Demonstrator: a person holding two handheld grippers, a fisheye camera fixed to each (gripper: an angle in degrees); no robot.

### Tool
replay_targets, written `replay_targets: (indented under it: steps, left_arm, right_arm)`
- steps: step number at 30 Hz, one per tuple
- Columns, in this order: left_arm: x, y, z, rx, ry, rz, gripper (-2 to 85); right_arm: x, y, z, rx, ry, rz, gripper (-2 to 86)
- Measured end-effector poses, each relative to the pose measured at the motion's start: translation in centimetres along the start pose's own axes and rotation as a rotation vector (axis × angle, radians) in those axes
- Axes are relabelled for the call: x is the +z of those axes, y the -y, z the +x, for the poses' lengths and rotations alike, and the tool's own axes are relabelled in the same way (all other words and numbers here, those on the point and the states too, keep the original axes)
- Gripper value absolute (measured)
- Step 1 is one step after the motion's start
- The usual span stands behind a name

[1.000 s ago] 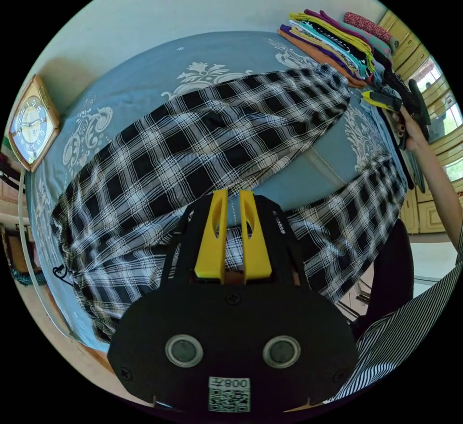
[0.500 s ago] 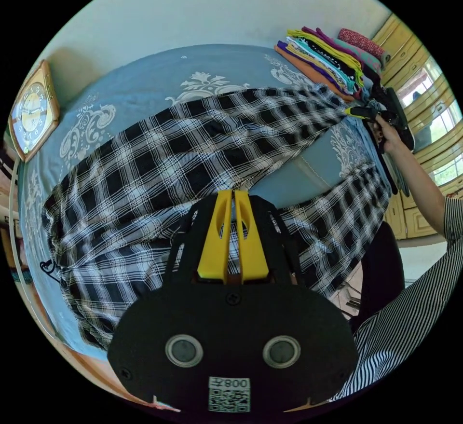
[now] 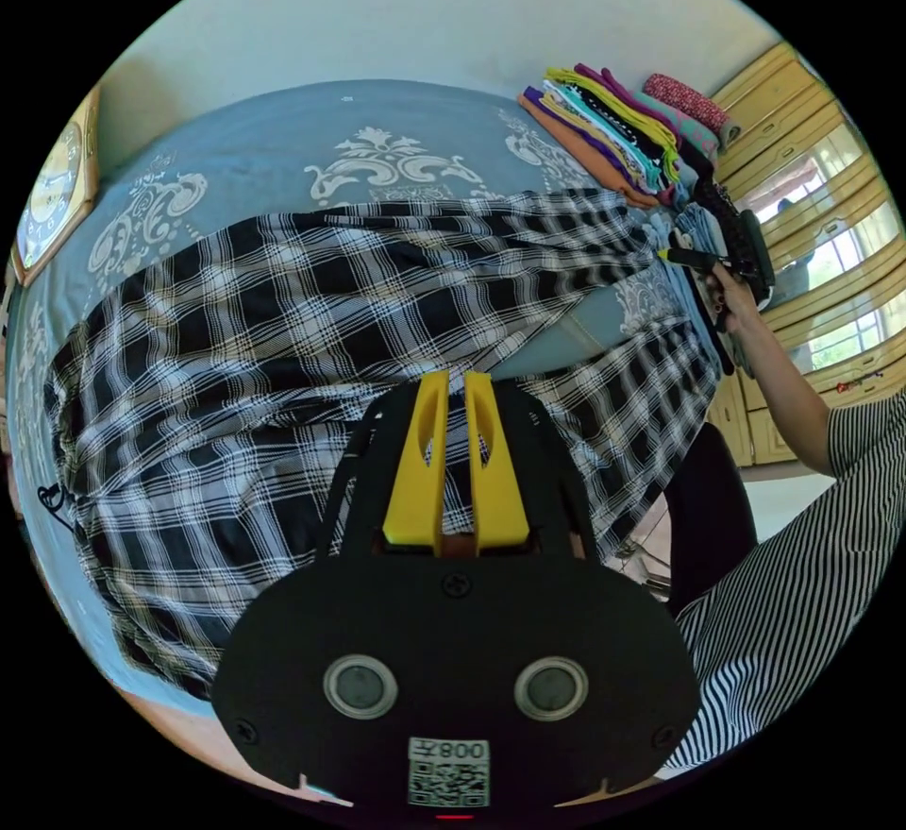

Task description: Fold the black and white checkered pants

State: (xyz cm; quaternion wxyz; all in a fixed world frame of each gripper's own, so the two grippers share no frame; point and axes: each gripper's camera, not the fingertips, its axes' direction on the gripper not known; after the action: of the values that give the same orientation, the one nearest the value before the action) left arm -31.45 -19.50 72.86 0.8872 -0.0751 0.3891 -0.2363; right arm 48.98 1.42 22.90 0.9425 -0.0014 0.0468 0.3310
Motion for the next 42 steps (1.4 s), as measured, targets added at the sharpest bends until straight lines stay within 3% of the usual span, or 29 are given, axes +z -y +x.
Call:
replay_targets:
  steps: [7, 16, 29, 42]
  left_arm:
    - [1.1, 3.1, -1.8, 0.024, -0.048, 0.058, 3.7]
    - [6.6, 12.6, -3.5, 0.088, 0.016, 0.046, 5.9]
    - [10.2, 16.4, -5.1, 0.109, 0.065, 0.006, 1.6]
    - [2.4, 13.4, -4.8, 0.175, -0.06, 0.268, 0.8]
  right_arm:
    - [-0.9, 0.4, -1.0, -0.003, 0.044, 0.042, 1.3]
    - [2.7, 9.1, -2.4, -0.03, 0.013, 0.033, 8.5]
    - [7.8, 13.3, -4.7, -0.011, 0.002, 0.012, 5.3]
    - [-8.7, 4.7, -4.9, -0.07, 0.056, 0.269, 0.7]
